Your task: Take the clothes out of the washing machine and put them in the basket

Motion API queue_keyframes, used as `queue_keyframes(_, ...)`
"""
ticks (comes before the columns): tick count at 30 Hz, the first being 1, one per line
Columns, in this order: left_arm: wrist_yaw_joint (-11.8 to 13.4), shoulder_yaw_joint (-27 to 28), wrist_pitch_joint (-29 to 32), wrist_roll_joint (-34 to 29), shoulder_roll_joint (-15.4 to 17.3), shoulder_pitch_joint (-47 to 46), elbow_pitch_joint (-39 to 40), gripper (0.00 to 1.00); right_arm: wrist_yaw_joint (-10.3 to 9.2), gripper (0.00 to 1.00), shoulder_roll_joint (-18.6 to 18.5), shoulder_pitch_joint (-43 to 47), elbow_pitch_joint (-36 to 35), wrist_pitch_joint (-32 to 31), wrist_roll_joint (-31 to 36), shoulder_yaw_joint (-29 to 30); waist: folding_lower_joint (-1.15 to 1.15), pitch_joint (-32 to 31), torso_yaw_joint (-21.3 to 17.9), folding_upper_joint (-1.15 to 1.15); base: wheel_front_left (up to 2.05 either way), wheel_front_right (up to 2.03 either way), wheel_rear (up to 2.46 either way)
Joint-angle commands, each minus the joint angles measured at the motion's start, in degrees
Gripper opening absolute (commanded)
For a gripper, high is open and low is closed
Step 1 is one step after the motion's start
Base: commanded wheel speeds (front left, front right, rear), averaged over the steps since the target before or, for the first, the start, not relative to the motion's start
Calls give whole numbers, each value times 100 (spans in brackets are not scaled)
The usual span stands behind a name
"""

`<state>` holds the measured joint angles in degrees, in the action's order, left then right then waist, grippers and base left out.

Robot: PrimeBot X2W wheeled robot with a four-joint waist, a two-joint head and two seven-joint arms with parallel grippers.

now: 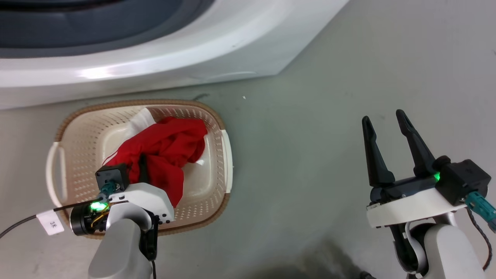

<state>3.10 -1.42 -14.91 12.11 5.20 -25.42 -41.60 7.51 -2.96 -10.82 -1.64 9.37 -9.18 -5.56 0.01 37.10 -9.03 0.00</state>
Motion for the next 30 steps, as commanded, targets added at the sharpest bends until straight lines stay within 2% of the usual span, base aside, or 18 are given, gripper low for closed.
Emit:
queue_keyframes(1,36,56,-42,-35,62,-176,-156,0,-4,100,16,-145,33,55,-63,-48,-1,443,-332,0,0,0,0)
queue_keyframes(13,126,309,-30,-112,429,-1031,-1553,0,-4,100,16,-504,351,344,-301,-372,-1,974,-750,0,0,0,0)
queue_keyframes(17,122,402,-30,-6,395,-1206,-1966,0,-4,100,15,-558,494,415,-357,-437,-1,965,-784,0,0,0,0)
queue_keyframes(18,138,405,-30,5,378,-1243,-2046,9,-4,100,16,-570,522,430,-366,-454,-1,938,-788,0,0,0,0)
queue_keyframes(20,153,424,-30,24,364,-1290,-2170,53,-5,100,14,-584,592,444,-385,-464,-1,866,-786,0,0,0,0)
queue_keyframes(21,154,433,-30,31,347,-1284,-2229,94,-5,100,14,-584,634,459,-394,-462,-1,805,-778,0,0,0,0)
queue_keyframes(22,154,433,-30,31,347,-1284,-2229,94,-5,100,14,-584,634,459,-394,-462,-1,805,-778,0,0,0,0)
queue_keyframes(23,148,455,-30,72,322,-1267,-2269,100,-5,100,14,-585,661,469,-385,-455,-1,745,-766,0,0,0,0)
queue_keyframes(28,8,560,-30,211,172,-985,-2389,100,-4,100,13,-455,790,505,-348,-377,-1,252,-654,0,0,0,0)
queue_keyframes(30,-121,623,-30,306,86,-842,-2394,100,-4,100,12,-354,839,512,-300,-306,-1,-40,-569,0,0,0,0)
